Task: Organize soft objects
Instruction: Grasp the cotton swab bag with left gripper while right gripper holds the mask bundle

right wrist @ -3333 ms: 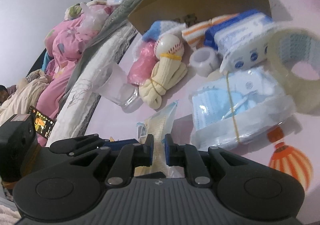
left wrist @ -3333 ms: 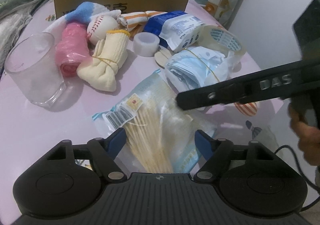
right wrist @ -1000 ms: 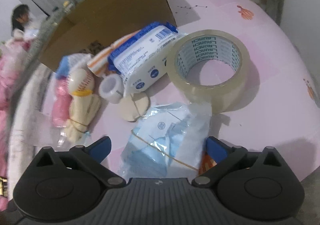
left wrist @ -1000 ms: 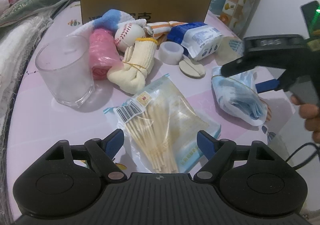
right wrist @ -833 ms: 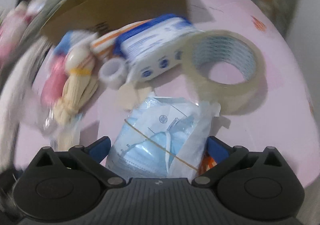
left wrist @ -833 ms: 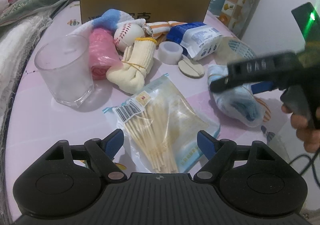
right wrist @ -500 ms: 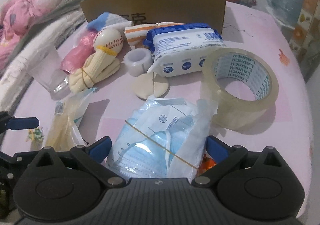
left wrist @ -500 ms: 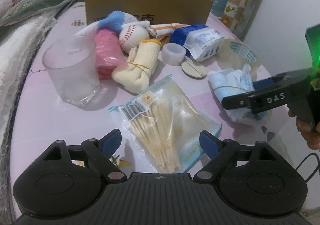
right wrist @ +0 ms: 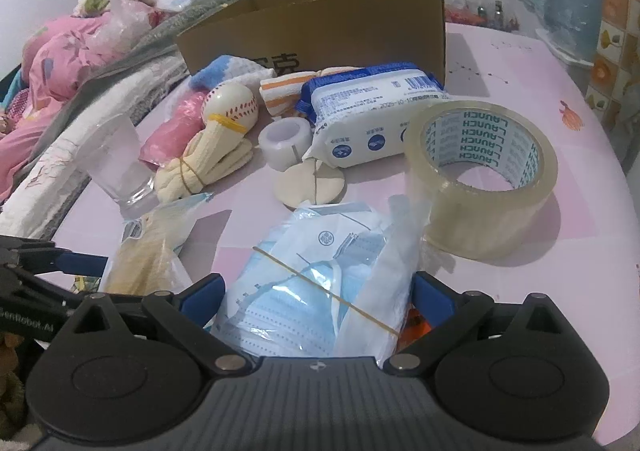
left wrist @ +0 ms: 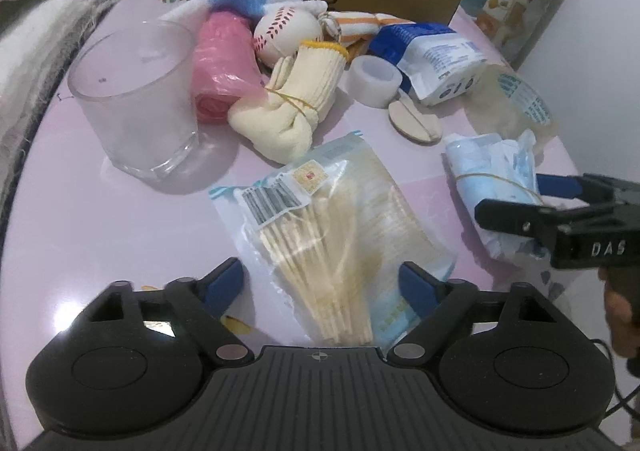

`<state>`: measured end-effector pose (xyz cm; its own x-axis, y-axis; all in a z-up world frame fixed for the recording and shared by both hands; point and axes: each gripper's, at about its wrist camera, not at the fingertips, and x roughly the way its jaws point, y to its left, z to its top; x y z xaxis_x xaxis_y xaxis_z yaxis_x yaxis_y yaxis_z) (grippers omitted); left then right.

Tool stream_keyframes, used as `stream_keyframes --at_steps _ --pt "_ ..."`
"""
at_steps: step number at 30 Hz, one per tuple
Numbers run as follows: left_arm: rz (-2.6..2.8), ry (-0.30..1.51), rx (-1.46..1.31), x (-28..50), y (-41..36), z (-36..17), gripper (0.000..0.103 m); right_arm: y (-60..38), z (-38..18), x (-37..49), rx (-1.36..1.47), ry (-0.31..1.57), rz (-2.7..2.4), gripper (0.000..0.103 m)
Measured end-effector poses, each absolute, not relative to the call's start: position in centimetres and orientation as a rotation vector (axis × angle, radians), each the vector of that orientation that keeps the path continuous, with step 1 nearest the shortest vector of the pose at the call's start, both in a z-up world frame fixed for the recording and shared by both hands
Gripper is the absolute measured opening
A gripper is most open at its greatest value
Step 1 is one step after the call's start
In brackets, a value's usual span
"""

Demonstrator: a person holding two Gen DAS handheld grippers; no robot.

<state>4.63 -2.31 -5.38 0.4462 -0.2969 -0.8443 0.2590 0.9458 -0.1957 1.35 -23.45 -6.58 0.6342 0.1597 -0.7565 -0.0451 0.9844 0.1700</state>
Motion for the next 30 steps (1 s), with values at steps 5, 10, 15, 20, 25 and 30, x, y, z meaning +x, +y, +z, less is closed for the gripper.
stream_keyframes --at_steps 5,10,15,20,25,30 --pt "-0.327 1.049 -0.036 4.4 -2.6 -5.1 0.057 -23.5 -6.7 1.0 0.144 0.854 0.143 0.061" --pt "-0.347 1.056 -0.068 4.4 -2.6 -4.8 0.041 -23.5 -6.6 0.8 0.182 0.849 0.182 0.059" --pt "-0.346 1.027 -0.064 4.1 -2.9 -4.1 0.032 -23.3 -6.6 0.8 0.209 0.843 0.200 0.058" --pt "-0.363 0.984 -0.051 3.5 -3.2 -3.2 0.027 -23.5 -6.2 0.8 0.273 0.833 0.239 0.058" --pt "-0.367 0.946 -0.042 2.9 -3.4 -2.3 0.024 -23.2 -5.3 0.6 0.284 0.803 0.258 0.058" --pt "-0.373 0.902 -0.041 2.0 -3.4 -1.1 0.022 -23.0 -4.3 0.1 0.300 0.773 0.282 0.058"
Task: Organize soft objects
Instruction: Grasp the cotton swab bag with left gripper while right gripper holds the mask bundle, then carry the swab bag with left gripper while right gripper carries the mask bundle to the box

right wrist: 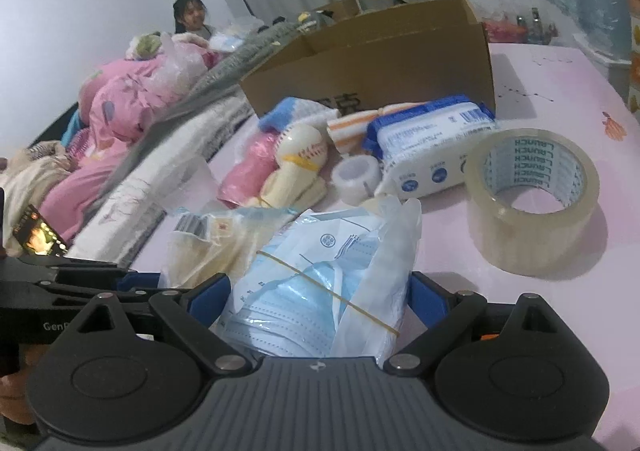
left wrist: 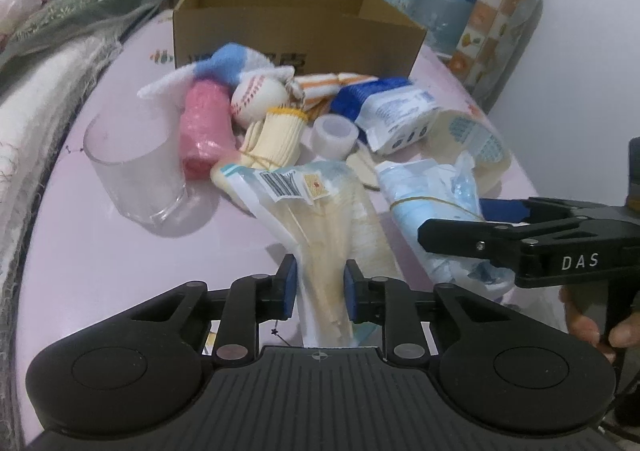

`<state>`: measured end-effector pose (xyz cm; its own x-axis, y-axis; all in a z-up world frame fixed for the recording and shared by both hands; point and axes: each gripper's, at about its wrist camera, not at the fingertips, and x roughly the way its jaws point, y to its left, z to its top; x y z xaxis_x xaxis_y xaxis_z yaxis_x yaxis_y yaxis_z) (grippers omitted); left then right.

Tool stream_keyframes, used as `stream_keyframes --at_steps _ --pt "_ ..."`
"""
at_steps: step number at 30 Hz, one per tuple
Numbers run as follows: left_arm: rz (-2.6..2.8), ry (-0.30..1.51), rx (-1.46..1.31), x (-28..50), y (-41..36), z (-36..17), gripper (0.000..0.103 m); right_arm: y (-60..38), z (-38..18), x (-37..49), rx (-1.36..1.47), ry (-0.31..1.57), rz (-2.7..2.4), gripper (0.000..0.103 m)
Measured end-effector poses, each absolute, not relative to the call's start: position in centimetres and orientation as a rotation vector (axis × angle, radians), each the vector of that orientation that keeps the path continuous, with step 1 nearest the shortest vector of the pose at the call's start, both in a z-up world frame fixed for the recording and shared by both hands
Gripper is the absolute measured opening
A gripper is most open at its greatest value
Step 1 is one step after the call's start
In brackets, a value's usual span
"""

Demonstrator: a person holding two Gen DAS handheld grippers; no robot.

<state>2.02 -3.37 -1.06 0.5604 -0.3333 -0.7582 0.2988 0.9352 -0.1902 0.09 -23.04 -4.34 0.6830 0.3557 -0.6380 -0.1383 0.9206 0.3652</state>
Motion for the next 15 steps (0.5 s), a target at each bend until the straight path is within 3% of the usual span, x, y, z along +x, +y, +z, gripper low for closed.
stream_keyframes --at_steps 15 --pt "-0.342 0.784 -0.056 -0.8 -2.5 2.7 0.020 -22.8 -1.3 -1.7 0.357 0.695 0.350 0.058"
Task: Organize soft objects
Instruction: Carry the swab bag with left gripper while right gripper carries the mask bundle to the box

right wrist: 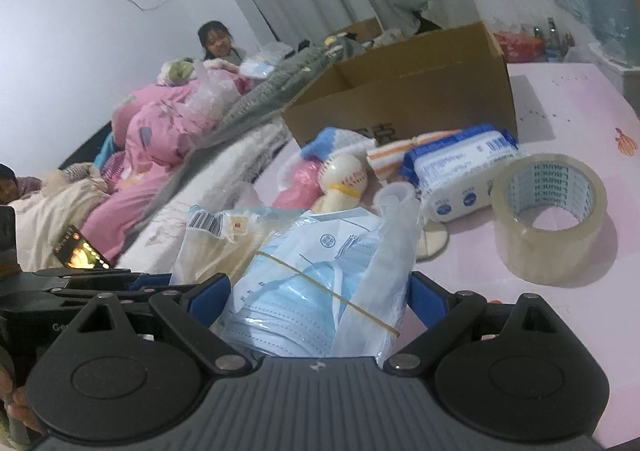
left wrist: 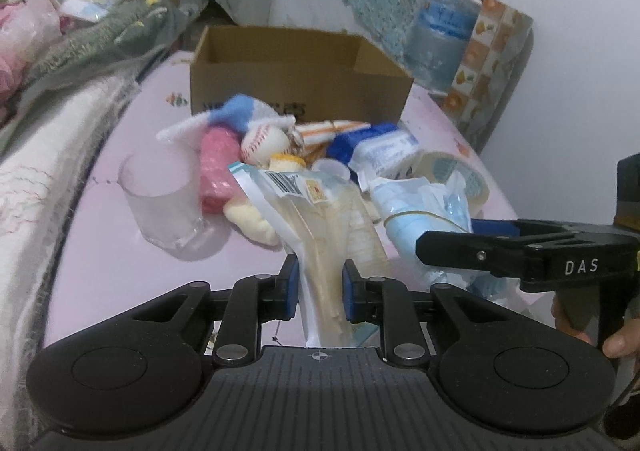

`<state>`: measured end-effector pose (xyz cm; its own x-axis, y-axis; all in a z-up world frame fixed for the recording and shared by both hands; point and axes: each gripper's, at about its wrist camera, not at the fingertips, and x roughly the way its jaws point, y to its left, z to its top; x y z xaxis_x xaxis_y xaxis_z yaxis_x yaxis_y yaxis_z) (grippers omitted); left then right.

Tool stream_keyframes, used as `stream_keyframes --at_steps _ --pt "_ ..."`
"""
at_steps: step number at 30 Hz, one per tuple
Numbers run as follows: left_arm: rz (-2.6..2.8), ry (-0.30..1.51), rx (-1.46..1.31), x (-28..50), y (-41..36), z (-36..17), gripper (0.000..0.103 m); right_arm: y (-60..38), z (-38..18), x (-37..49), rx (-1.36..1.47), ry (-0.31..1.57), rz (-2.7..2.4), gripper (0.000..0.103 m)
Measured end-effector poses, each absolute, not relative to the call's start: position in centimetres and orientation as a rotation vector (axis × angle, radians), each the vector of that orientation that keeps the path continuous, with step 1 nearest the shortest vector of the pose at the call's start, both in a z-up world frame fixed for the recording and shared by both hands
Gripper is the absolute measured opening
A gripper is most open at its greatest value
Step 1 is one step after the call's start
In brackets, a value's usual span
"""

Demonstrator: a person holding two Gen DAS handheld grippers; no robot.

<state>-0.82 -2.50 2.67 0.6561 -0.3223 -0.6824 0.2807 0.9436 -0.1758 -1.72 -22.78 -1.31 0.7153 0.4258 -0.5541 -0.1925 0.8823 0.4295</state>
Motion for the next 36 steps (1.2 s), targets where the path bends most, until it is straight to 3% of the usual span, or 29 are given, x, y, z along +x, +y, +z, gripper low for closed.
stream_keyframes --at_steps 13,23,36 --pt "-0.286 0.720 -0.049 -1.3 1.4 11.4 0.020 -22.5 5.9 0.2 0.428 0.591 0.533 0.058" --pt "-0.157 0.674 0.095 5.1 0.9 16.5 0.020 -23.0 11.3 8.6 0.434 0.614 0.540 0.058" --pt "-0.129 0.759 0.294 22.6 -3.8 11.6 0.020 -26.0 7.3 28.4 0.595 0.814 0.390 0.058"
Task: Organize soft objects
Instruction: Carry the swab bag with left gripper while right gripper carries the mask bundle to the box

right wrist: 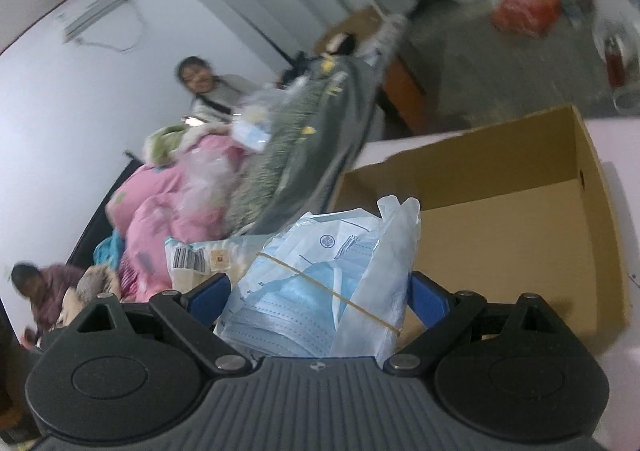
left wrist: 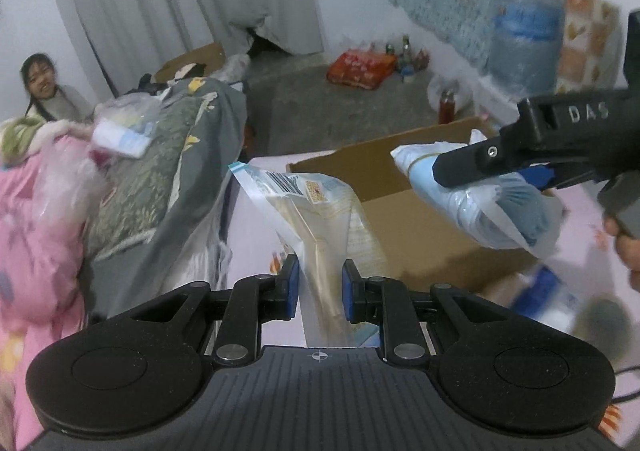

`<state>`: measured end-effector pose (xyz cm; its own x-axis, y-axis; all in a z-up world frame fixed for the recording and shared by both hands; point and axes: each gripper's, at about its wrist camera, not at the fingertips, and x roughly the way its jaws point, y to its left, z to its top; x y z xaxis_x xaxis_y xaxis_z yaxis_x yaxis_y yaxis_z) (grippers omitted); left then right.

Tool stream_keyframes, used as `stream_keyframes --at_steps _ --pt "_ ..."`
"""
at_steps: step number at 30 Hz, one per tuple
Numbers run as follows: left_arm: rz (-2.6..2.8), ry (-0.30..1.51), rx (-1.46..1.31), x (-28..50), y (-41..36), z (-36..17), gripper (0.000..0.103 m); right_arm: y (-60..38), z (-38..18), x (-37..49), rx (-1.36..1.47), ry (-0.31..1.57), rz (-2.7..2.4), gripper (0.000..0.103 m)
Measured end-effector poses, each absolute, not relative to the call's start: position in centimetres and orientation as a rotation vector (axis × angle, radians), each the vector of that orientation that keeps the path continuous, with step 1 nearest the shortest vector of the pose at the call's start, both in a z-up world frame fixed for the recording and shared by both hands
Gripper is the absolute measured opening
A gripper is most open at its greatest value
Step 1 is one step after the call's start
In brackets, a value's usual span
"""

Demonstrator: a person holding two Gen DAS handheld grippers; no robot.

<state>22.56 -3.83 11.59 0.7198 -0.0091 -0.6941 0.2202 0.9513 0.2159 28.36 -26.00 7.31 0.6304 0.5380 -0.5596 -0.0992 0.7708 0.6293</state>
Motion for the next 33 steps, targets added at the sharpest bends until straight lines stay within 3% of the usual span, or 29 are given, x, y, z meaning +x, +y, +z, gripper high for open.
stream_keyframes --at_steps 8,19,26,33 --pt "-0.135 0.793 0.425 31.0 -6.2 7.4 0.020 -28.5 2.0 36.8 0.706 0.934 0.310 0.058" --pt "-0.087 0.921 0.517 36.3 -7.5 1.5 0.024 -30.2 -2.4 40.3 0.755 1.030 0.275 0.058" --pt "-0.075 0.930 0.523 36.7 -7.6 1.5 0.034 -30.1 -3.3 41.0 0.775 1.059 0.277 0.058" --pt "-0.085 0.898 0.500 36.0 -7.3 2.8 0.034 -28.8 -4.1 41.8 0.843 1.106 0.303 0.058"
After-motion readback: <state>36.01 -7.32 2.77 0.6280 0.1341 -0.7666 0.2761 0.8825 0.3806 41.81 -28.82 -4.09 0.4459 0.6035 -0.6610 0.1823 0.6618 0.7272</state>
